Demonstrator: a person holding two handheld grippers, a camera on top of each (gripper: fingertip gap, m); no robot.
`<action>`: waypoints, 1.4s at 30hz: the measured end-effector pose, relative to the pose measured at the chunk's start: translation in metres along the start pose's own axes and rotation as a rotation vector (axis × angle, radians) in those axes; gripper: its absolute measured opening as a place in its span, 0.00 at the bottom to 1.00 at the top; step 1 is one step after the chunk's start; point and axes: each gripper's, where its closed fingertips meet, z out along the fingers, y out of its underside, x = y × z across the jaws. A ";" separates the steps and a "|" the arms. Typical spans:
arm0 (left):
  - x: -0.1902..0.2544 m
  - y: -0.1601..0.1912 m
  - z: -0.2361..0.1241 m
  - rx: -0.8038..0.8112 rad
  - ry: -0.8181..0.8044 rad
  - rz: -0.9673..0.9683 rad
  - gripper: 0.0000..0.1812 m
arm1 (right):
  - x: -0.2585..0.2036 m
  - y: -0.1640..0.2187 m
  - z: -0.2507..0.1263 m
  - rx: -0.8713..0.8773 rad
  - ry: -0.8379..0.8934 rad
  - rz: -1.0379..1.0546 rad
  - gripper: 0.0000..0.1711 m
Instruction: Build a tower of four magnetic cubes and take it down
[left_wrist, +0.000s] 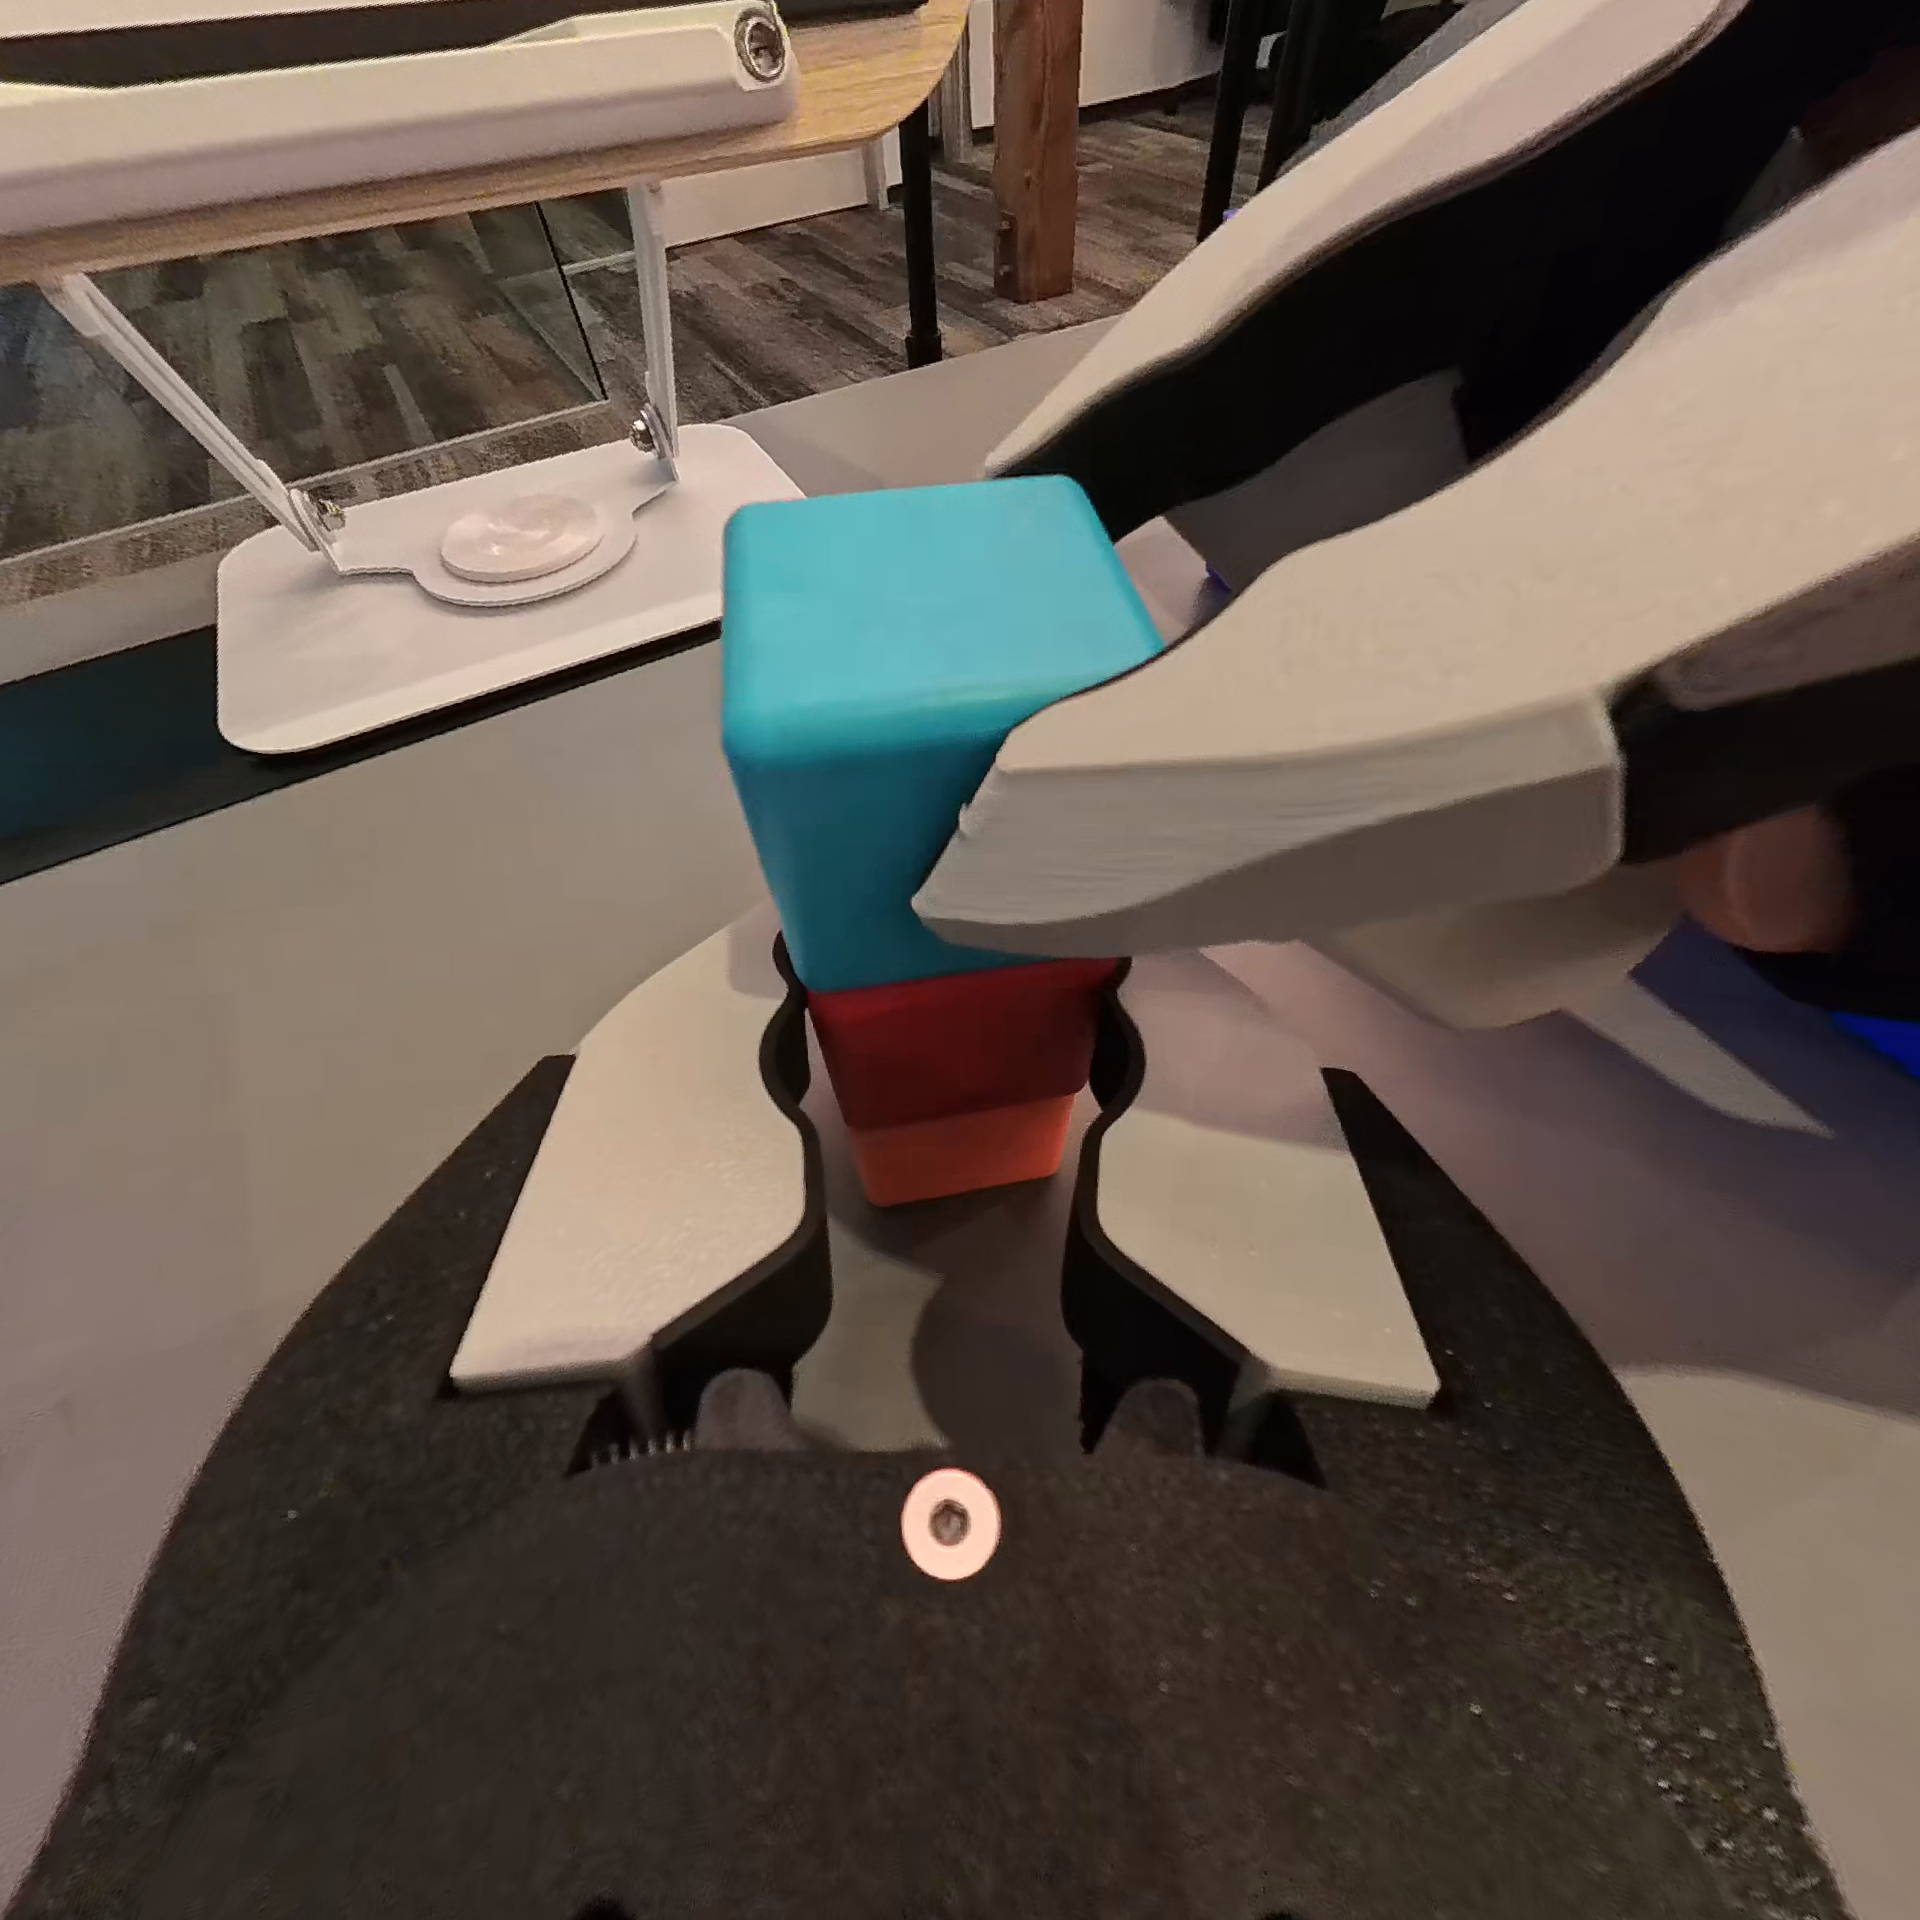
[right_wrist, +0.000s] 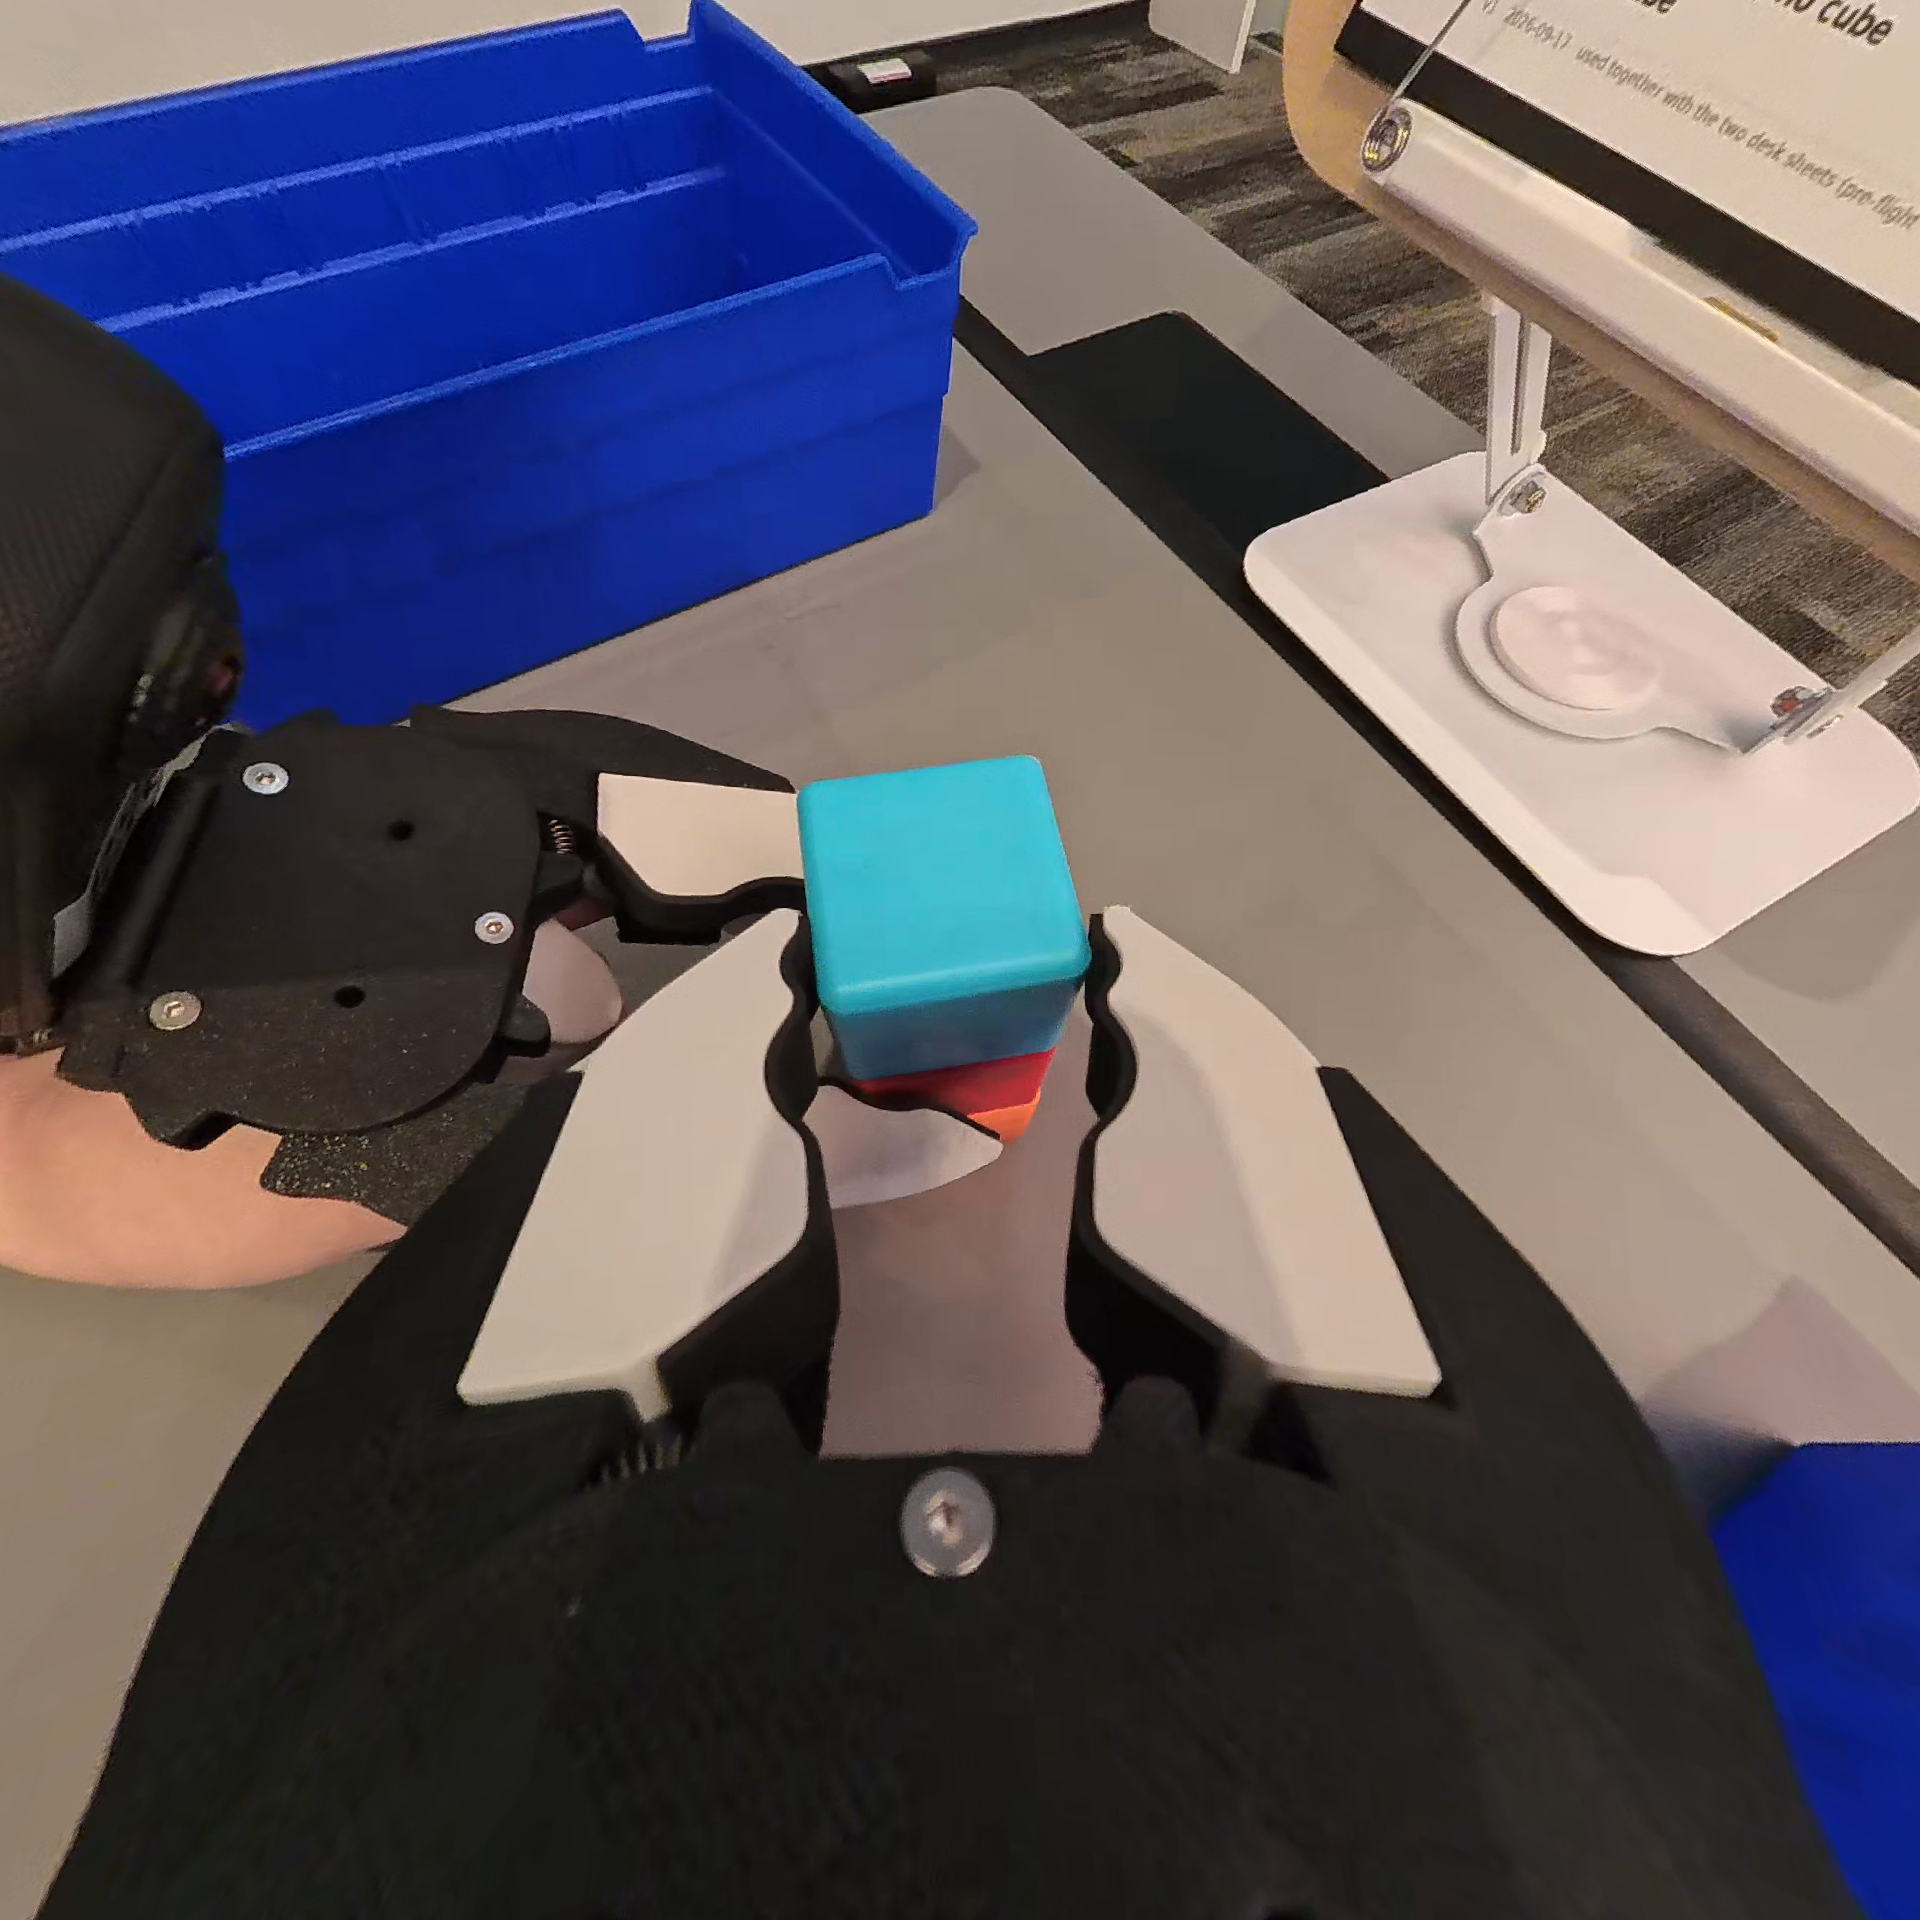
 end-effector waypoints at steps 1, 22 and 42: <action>0.000 0.000 0.000 0.000 0.000 0.000 0.28 | 0.000 0.000 0.000 -0.003 0.002 0.004 0.30; 0.003 0.000 0.001 -0.001 0.027 0.001 0.28 | 0.101 -0.044 -0.142 0.267 0.305 0.179 0.29; 0.004 0.000 0.002 -0.009 0.031 -0.001 0.28 | 0.187 0.155 -0.088 -0.291 0.427 0.368 0.30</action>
